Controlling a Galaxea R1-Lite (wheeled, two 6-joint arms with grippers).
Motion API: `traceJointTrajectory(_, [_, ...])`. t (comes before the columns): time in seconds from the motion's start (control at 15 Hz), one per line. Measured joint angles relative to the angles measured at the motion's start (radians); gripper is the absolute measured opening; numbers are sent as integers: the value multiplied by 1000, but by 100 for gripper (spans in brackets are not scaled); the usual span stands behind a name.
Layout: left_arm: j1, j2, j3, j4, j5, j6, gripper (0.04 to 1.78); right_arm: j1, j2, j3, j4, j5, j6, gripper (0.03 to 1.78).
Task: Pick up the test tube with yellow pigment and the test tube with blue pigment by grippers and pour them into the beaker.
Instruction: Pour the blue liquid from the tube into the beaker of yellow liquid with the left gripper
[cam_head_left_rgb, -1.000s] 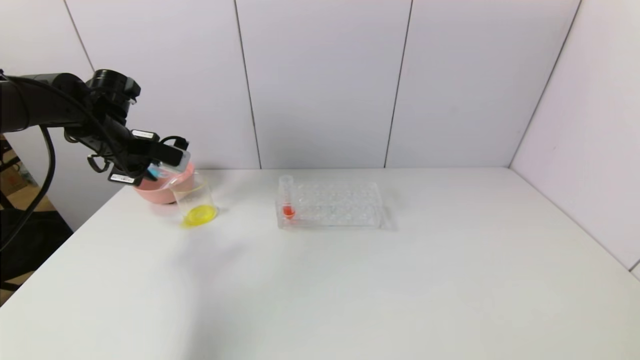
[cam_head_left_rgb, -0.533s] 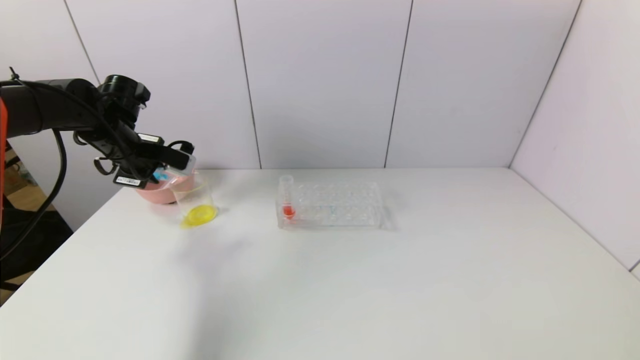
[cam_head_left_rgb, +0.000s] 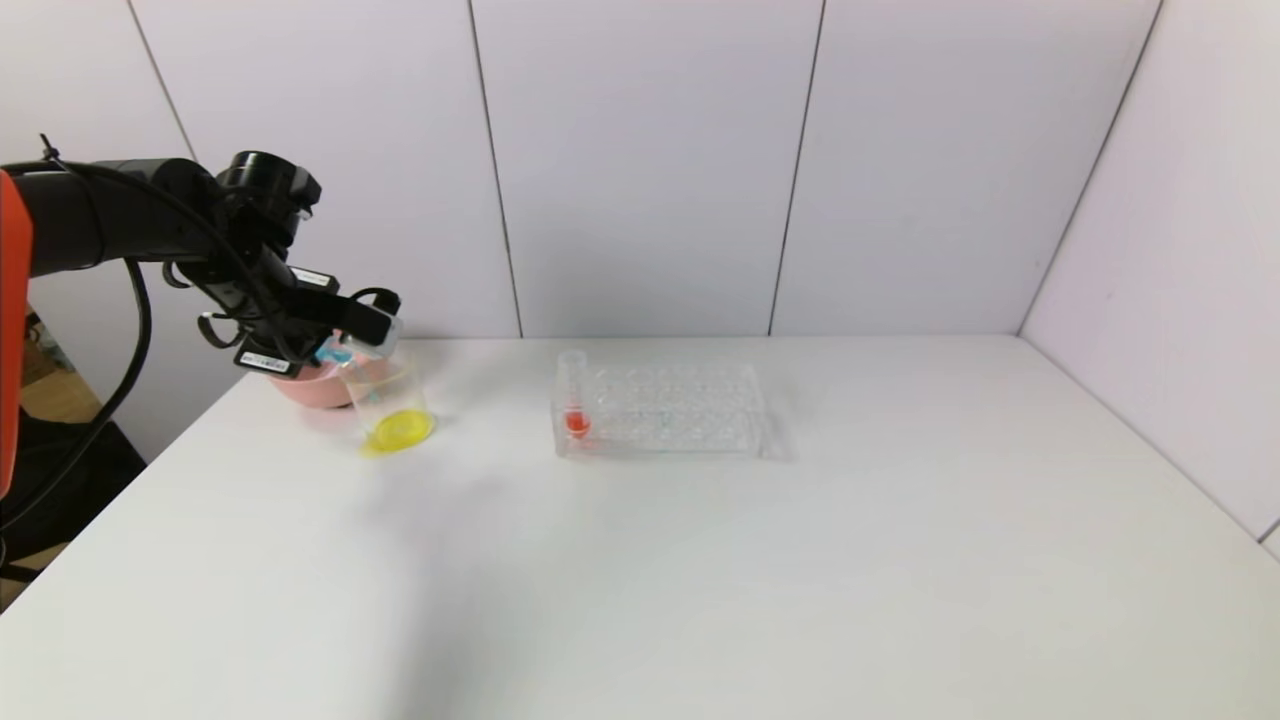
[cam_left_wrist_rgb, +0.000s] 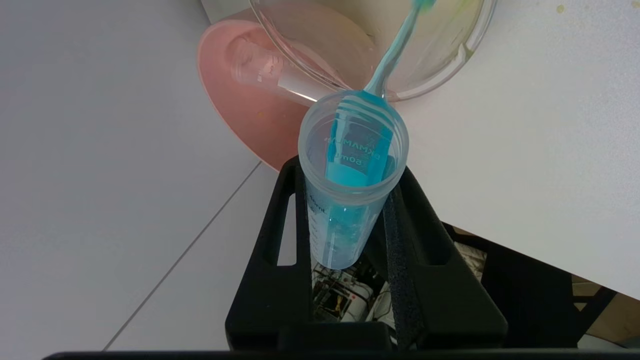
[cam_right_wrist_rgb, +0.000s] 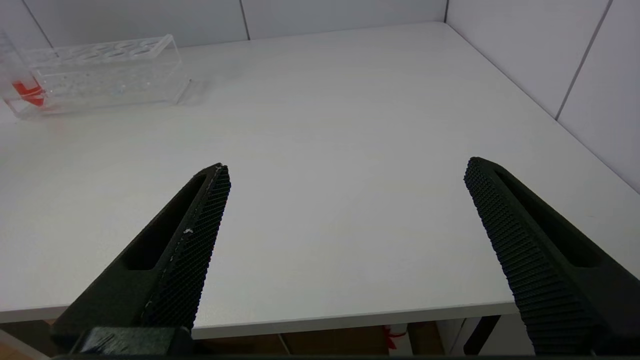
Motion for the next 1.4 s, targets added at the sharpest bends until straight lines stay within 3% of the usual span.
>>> traceJointTrajectory(1.4, [-20, -7, -8, 2, 69, 20, 44, 0, 0, 0, 0, 0, 0, 171])
